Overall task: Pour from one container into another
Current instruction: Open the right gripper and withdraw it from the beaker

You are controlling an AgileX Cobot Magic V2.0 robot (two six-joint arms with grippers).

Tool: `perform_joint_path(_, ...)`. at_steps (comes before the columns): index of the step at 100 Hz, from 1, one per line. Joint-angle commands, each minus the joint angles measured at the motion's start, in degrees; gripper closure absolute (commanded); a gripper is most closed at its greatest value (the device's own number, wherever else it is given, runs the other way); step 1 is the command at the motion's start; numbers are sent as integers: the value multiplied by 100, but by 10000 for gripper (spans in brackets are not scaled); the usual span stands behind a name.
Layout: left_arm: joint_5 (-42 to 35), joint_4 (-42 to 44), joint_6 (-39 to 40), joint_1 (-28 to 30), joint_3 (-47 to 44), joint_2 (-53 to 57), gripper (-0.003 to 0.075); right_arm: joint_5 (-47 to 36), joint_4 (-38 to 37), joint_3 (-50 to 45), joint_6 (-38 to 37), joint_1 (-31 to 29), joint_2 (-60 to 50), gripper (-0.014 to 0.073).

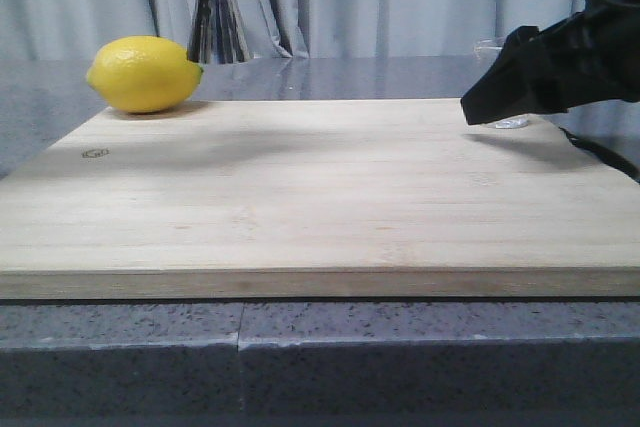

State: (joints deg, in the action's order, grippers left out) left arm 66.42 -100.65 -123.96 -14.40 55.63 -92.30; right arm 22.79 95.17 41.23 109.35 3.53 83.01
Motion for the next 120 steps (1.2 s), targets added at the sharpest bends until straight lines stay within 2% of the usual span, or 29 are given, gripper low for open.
perform_joint_path(1, 531, -535, 47, -56, 182, 252, 492, 52, -37, -76, -235, -22, -468, -3)
perform_joint_path(12, 531, -535, 47, -56, 182, 252, 492, -34, -117, -371, -602, -22, -906, -3)
perform_joint_path(25, 531, -535, 47, -56, 182, 252, 492, -34, -126, -651, -679, -22, -1523, -3)
perform_joint_path(67, 531, -535, 47, -56, 182, 252, 492, -134, -138, -707, -1116, -22, -3161, -3)
perform_joint_path(120, 531, -535, 47, -56, 182, 252, 492, -64, -138, -707, -1132, -22, -3588, -3)
